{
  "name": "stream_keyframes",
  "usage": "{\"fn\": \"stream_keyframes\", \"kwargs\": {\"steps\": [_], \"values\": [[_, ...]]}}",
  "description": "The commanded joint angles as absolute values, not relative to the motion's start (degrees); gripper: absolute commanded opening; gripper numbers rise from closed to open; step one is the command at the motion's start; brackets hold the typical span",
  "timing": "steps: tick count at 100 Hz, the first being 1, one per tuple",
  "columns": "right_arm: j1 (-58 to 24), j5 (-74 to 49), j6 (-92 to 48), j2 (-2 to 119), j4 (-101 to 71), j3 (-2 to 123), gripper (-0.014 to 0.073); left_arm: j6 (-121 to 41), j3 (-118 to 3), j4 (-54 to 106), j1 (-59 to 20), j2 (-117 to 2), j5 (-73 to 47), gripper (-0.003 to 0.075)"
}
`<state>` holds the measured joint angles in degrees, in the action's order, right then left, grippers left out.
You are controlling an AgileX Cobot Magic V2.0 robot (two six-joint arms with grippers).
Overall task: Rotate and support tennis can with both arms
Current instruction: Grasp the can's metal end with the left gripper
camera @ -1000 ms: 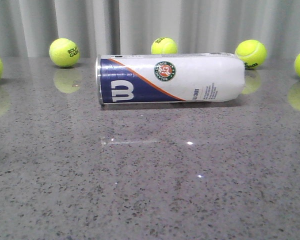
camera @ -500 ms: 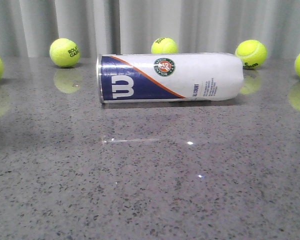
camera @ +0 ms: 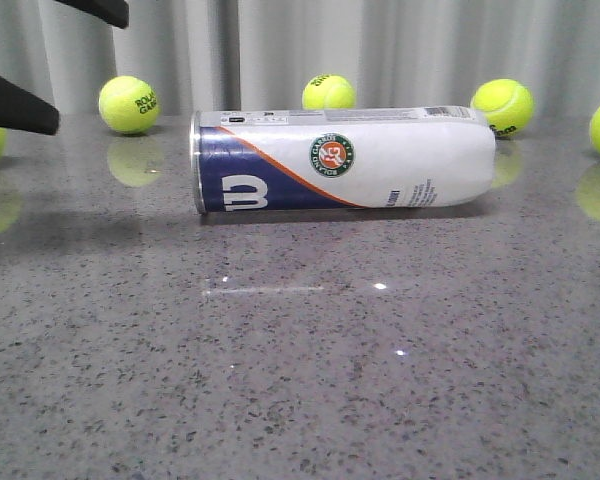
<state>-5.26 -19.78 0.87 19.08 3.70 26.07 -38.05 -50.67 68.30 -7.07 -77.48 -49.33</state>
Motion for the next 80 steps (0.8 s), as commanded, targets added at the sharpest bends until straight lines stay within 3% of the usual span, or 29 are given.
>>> {"fn": "stream_keyframes", "kwargs": {"steps": [1,29,74,80], "values": [[-4.9,-14.8,0.7,19.4,4.2,27.5,-0.0066,-41.0,-52.4,75.7,-9.3,-78.8,-50.2,0.0617],[-4.9,-14.8,0.7,19.4,4.2,27.5,-0.0066,-48.0,-54.5,85.1,-14.1,-87.3,-50.4,0.0617],[-4.9,-14.8,0.7,19.4,4.2,27.5,-0.0066,-49.1,-63.4,85.4,-16.4,-97.6,-50.3,0.0616],[-4.9,-14.8,0.7,19.4,4.2,27.5,-0.0066,-49.3,-63.9,85.6,-16.4,-98.0,-50.4,0.0588]]}}
